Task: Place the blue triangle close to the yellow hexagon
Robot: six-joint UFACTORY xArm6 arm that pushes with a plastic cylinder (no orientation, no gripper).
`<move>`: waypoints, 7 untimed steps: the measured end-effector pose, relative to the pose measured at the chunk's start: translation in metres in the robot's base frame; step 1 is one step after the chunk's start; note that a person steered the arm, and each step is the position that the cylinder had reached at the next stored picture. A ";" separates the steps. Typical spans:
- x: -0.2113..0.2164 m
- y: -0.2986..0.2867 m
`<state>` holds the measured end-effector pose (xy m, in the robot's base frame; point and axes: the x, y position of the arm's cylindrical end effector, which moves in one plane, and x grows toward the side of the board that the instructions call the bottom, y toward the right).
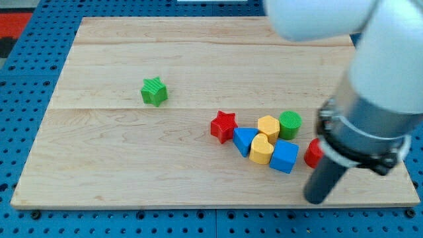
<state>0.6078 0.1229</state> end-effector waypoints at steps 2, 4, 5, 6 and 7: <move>-0.043 -0.077; -0.079 -0.048; -0.120 -0.062; -0.123 -0.105; -0.151 -0.142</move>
<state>0.4571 -0.0195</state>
